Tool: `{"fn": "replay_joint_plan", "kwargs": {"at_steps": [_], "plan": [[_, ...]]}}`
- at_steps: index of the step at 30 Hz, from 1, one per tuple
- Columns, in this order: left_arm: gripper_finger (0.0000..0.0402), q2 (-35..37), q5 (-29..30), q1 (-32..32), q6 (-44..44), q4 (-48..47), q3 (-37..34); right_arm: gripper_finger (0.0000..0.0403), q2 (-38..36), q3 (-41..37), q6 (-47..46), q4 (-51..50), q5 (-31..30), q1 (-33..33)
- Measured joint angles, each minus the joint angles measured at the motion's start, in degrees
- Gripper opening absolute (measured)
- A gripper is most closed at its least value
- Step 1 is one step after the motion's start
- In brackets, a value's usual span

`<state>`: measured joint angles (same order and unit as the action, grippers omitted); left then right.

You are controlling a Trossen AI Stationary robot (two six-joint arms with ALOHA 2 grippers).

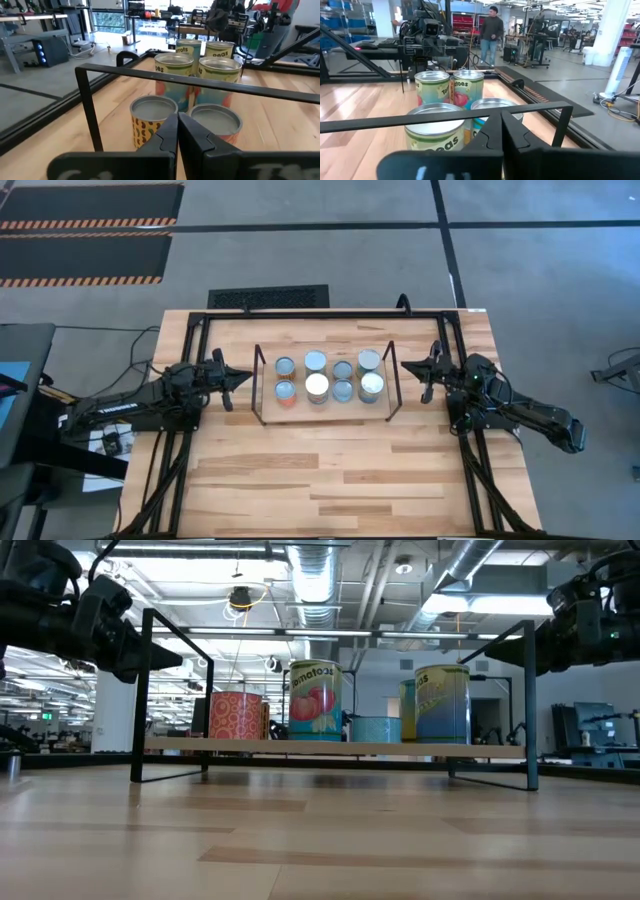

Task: Pick and place cans onto a shelf
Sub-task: Return to Home Position

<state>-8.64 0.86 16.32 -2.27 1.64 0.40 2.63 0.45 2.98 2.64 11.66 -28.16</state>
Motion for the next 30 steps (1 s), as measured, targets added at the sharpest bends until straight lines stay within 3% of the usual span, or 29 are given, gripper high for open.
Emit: {"fn": "replay_joint_plan", "kwargs": {"at_steps": [12,30], "plan": [[0.0,0.0,0.0,0.0,5.3,0.0,0.0,0.0048,0.0,0.0,0.0,0.2,-0.5,0.0],[0.0,0.0,-0.1,0.0,4.8,0.0,0.0,0.0051,0.0,0.0,0.0,0.3,-0.6,0.0]]}}
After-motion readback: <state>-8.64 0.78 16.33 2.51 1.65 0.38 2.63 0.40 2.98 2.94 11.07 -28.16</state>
